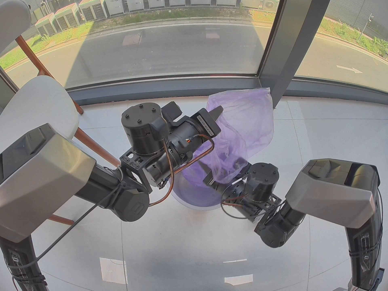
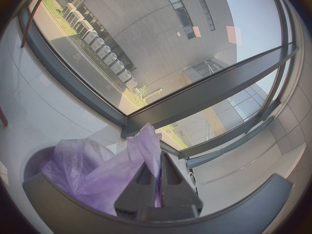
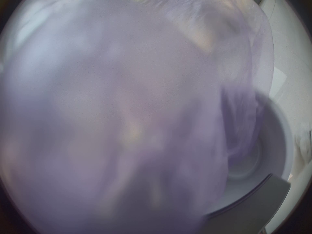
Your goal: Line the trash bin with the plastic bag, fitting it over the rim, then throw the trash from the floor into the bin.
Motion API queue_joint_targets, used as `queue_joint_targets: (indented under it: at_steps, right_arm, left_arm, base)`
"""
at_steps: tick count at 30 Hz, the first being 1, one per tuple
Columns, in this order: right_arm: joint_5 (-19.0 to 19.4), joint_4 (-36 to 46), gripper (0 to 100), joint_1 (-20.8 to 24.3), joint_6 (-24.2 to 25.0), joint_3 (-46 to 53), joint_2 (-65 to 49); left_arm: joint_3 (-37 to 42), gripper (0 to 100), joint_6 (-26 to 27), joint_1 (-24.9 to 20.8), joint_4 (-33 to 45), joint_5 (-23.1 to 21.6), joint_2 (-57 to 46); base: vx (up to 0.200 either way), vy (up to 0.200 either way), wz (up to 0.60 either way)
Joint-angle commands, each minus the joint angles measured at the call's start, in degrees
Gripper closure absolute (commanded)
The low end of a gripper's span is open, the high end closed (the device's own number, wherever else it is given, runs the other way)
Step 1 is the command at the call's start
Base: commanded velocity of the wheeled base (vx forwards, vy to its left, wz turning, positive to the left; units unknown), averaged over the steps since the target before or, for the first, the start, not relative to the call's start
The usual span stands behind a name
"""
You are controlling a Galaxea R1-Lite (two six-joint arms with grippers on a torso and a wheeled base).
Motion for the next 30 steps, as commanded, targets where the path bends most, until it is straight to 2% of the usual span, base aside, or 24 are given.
queue_joint_targets:
  at_steps: [1,6,9,10,11,12,16,26,30]
  right_arm:
    - [0.29,0.56,100,-4.39,-0.3,-3.14,-0.48]
    - [0.46,0.64,100,-2.1,-0.3,-2.26,-0.3]
    - [0.55,0.64,100,0.36,-0.3,0.28,-0.48]
    - [0.64,0.47,100,2.82,-0.3,3.54,-0.74]
    - [0.64,0.47,100,3.26,-0.3,4.06,-0.83]
    - [0.64,0.47,100,5.81,0.05,6.79,-2.06]
    - [0.73,0.47,100,11.26,1.63,14.79,-5.4]
    - [4.07,-0.15,100,18.2,2.07,29.11,-15.86]
    - [4.94,-0.41,100,19.34,1.9,35.18,-20.43]
  left_arm:
    - [3.44,100,-0.13,0.6,-0.17,-2.16,-1.56]
    - [7.57,100,0.04,0.68,-0.17,-5.86,-3.58]
    - [7.75,100,0.39,0.68,-0.26,-6.21,-3.58]
    - [7.75,100,1.62,0.77,-0.26,-6.21,-3.49]
    - [7.75,100,1.98,0.77,-0.26,-6.29,-3.49]
    - [7.75,100,3.65,0.86,-0.26,-6.29,-3.4]
    - [8.01,100,6.02,1.92,-0.52,-6.38,-3.05]
    - [10.56,100,7.78,3.67,-0.34,-6.65,-3.05]
    - [16.71,100,12.17,4.55,-0.52,-11.3,-3.58]
  base:
    - [0.0,0.0,0.0]
    - [0.0,0.0,0.0]
    - [0.0,0.0,0.0]
    - [0.0,0.0,0.0]
    - [0.0,0.0,0.0]
    - [0.0,0.0,0.0]
    - [0.0,0.0,0.0]
    - [0.0,0.0,0.0]
    - [0.0,0.0,0.0]
